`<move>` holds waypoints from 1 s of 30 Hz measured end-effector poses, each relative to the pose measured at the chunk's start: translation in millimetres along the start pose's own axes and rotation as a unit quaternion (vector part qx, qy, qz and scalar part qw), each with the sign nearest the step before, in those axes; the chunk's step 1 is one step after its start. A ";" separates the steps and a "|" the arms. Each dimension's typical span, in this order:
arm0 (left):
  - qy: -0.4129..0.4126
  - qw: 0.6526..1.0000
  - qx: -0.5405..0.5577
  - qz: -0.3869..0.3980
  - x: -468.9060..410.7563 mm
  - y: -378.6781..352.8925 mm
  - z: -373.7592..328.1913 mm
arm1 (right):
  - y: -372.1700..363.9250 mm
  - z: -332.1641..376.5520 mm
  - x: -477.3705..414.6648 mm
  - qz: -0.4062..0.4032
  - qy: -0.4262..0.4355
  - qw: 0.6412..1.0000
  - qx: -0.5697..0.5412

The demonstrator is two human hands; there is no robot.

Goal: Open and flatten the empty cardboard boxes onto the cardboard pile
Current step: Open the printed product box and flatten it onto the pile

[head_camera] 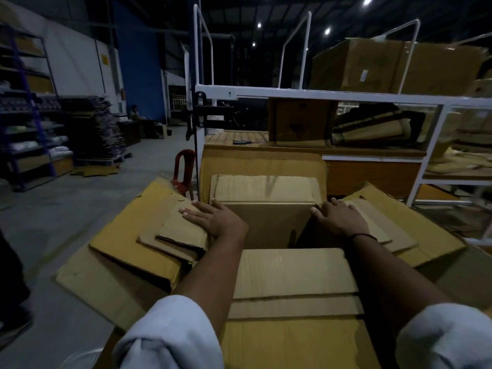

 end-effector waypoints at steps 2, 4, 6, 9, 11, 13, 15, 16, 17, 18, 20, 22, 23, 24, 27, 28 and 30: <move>-0.004 1.000 0.001 -0.005 2.1 1.2 0.9 | 18.3 4.4 10.7 -0.093 -0.003 0.995 -0.039; -0.026 0.999 0.011 -0.024 6.4 4.7 -1.3 | 31.6 8.8 22.7 -0.159 -0.003 0.987 -0.027; -0.087 0.994 0.034 -0.057 13.9 10.8 -12.3 | 31.0 8.5 27.5 -0.165 -0.006 0.986 -0.013; -0.232 0.965 0.085 -0.089 30.5 17.1 -38.9 | 24.3 10.4 28.7 -0.112 -0.002 0.993 -0.029; -0.322 0.937 0.086 -0.105 43.3 16.9 -54.2 | 15.5 15.3 28.8 -0.047 0.005 0.999 -0.008; -0.383 0.914 0.074 -0.115 54.0 13.6 -63.5 | 4.8 22.0 29.4 0.020 0.033 0.998 0.055; -0.402 0.906 0.063 -0.115 58.2 10.8 -65.8 | -3.2 22.7 27.7 0.050 0.044 0.995 0.077; -0.402 0.907 0.058 -0.114 58.8 10.5 -65.3 | -3.3 21.1 26.2 0.050 0.044 0.995 0.076; -0.399 0.908 0.055 -0.114 58.8 10.9 -63.8 | -2.8 19.7 25.6 0.044 0.041 0.996 0.069; -0.395 0.910 0.052 -0.116 58.6 11.4 -62.3 | -2.5 18.2 25.8 0.035 0.040 0.997 0.060; -0.388 0.914 0.043 -0.114 58.3 9.6 -59.2 | -2.0 18.3 28.4 0.023 0.041 0.997 0.057; -0.376 0.919 0.039 -0.111 57.6 7.8 -57.7 | -1.0 18.4 29.9 0.016 0.043 0.997 0.055; -0.368 0.923 0.041 -0.105 57.0 7.1 -56.8 | -1.6 16.8 29.7 0.018 0.038 0.998 0.045; -0.359 0.927 0.044 -0.096 56.6 6.7 -55.9 | -0.2 14.7 30.1 0.019 0.031 0.999 0.020; -0.343 0.936 0.022 -0.082 55.6 4.6 -54.0 | 5.4 3.1 36.1 0.032 -0.007 0.984 -0.173; -0.343 0.935 0.002 -0.087 55.9 4.9 -53.5 | 7.2 1.1 37.9 0.040 -0.012 0.969 -0.245; -0.340 0.934 -0.002 -0.109 55.8 11.9 -51.9 | 16.9 1.9 43.5 0.066 -0.006 0.952 -0.298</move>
Point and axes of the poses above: each hand's wrist, its own x-axis away from the middle knuckle, its own y-axis out of the back of the hand, z = x × y, the point moved 9 cm from there along -x, towards the middle knuckle, and after that the axes turned 8 degrees about y, right-handed, at the moved point
